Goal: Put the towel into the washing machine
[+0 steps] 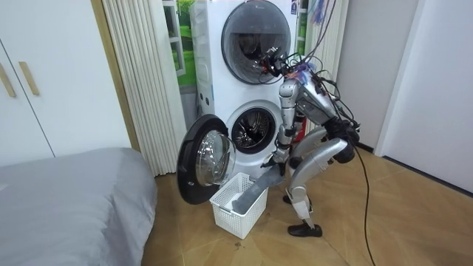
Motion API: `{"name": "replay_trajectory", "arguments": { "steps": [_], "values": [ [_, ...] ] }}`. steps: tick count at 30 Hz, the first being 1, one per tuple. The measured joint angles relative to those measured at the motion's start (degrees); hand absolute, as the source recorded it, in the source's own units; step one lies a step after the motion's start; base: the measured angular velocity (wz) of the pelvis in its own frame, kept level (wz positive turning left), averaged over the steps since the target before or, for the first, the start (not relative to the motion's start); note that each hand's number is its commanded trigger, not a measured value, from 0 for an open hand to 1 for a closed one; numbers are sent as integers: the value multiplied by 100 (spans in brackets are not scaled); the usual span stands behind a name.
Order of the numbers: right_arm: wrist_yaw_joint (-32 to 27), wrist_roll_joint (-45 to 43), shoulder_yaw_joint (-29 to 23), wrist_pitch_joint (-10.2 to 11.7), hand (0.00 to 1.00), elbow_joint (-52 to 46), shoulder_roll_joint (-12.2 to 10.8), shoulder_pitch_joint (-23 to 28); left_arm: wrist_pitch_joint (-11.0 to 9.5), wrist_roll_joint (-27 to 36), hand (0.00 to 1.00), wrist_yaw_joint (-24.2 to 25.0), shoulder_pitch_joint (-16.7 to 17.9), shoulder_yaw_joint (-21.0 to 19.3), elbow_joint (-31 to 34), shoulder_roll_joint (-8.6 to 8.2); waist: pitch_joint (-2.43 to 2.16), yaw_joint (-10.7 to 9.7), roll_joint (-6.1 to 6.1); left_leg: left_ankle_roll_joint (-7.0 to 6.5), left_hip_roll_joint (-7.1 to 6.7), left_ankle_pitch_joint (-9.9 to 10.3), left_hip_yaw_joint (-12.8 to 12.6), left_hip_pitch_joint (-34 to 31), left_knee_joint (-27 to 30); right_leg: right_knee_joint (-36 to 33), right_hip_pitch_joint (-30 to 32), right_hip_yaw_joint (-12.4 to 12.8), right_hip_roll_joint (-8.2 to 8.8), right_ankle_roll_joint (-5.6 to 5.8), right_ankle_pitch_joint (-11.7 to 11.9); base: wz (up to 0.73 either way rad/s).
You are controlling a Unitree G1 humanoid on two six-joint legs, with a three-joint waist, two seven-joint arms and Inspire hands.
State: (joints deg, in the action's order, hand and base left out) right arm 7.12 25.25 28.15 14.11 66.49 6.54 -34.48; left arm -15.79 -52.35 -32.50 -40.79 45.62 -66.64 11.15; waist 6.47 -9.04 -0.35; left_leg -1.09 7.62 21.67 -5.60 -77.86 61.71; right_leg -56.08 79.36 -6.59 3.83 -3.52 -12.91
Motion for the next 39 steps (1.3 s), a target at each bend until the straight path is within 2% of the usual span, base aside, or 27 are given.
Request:
{"name": "replay_trajectory", "arguments": {
  "steps": [1, 2, 8, 10, 12, 17, 20, 26, 31, 35, 39],
  "values": [
    [7, -7, -5, 20, 0, 0, 1, -17, -1, 41, 75, 70, -4, 10, 5, 4, 0, 3, 0, -3, 0, 4, 0, -8, 1, 1, 7, 0, 1, 1, -1, 0],
    [8, -4, -11, 27, 0, 1, 2, -62, -1, 107, 100, 203, -12, 13, 6, 1, -1, 7, -1, -8, -1, 9, -1, -29, 0, 4, 25, -3, 6, 3, -2, 0],
    [12, -34, -11, 26, 0, 3, -23, -161, 1, 128, 100, 769, -26, 35, 27, -5, -5, 18, -9, -30, -3, 28, -1, -75, -3, 25, 60, -2, 8, 28, -16, 0],
    [9, -33, -10, 24, 0, 5, -51, -201, 9, 317, 100, 910, -57, 85, 26, -15, -6, 16, -11, -33, -21, 32, 0, -76, -2, 12, 68, 11, 16, 40, -26, 2],
    [9, -49, -9, 24, 0, 40, -101, -244, 20, 546, 100, 1138, -167, 191, 30, -24, -6, 20, -10, -37, -40, 33, -6, -76, -1, -9, 77, 22, 35, 53, -36, 4],
    [18, -45, -10, 25, 0, 55, -219, -304, 39, 608, 100, 1507, -308, 192, 37, -29, -8, 17, -14, -43, -47, 36, -46, -48, -2, -52, 90, 68, 42, 63, -51, 0],
    [52, -44, -9, 23, 0, 81, -250, -301, 46, 688, 100, 1767, -308, 244, 30, -30, -8, 7, -14, -42, -46, 35, -47, -45, -2, -67, 89, 34, 105, 40, -64, 0],
    [49, -154, -11, 18, 0, 108, -301, -243, 50, 664, 100, 2175, -225, 405, 32, -40, -14, 5, -24, -43, -44, 34, -60, 6, -5, -72, 49, 41, 113, 40, -64, 0],
    [42, 156, 238, 9, 0, 109, -308, 7, 42, 797, 100, 2302, -27, 391, 6, -89, -25, 21, -41, -35, -46, 40, -76, 440, -79, -19, -365, 50, 105, 36, -92, 1],
    [-73, 81, 190, 12, 0, 73, -251, 365, 32, 806, 100, 2143, 367, 45, 7, -158, -30, 123, -41, -27, -31, 45, -153, 1021, -250, 131, -893, 104, 70, 43, -87, -5],
    [-71, -174, 149, 12, 0, 152, -36, 729, -49, 1203, 100, 1937, 764, -416, 15, -84, -37, 279, -30, -12, -38, 21, -211, 1697, -533, 391, -1540, 71, 73, 57, -59, -3]
  ]
}}
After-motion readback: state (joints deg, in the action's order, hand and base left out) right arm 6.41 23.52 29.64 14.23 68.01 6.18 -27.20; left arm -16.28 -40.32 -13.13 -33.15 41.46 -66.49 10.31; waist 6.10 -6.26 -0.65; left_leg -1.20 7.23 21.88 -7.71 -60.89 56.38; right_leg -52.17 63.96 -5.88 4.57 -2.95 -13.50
